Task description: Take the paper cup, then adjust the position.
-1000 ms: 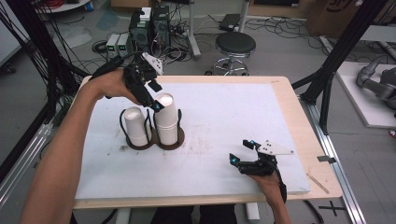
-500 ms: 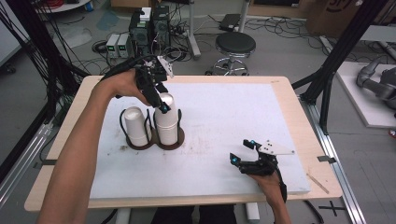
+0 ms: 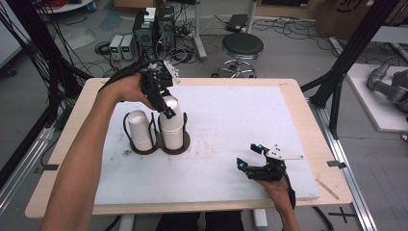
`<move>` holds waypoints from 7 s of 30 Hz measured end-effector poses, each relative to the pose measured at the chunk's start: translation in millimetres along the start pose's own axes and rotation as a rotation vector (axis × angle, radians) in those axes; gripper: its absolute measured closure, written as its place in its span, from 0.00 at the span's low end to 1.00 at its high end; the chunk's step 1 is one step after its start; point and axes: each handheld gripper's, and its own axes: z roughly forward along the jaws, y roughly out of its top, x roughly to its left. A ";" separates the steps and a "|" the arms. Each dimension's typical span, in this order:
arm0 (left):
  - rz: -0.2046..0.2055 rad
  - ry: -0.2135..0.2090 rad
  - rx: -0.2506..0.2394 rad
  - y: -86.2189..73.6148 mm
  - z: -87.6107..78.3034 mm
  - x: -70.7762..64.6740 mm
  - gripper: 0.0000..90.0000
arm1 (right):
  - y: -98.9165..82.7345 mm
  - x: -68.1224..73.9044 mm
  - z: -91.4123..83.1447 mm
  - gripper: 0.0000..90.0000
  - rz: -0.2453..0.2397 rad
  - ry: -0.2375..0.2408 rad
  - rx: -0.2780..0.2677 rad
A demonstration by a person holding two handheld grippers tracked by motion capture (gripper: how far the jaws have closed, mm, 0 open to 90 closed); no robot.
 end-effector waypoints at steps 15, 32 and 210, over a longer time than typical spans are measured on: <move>-0.009 0.003 -0.026 0.5 -6.1 -0.5 0.36 | 0.4 -0.8 1.0 0.17 0.006 0.002 0.008; -0.001 0.034 -0.112 5.8 -40.7 -8.4 0.36 | 0.5 -0.5 1.4 0.17 0.003 -0.001 0.009; -0.064 -0.117 -1.029 -121.4 70.7 -129.9 0.37 | 117.2 73.2 40.8 0.17 -0.263 0.595 -0.066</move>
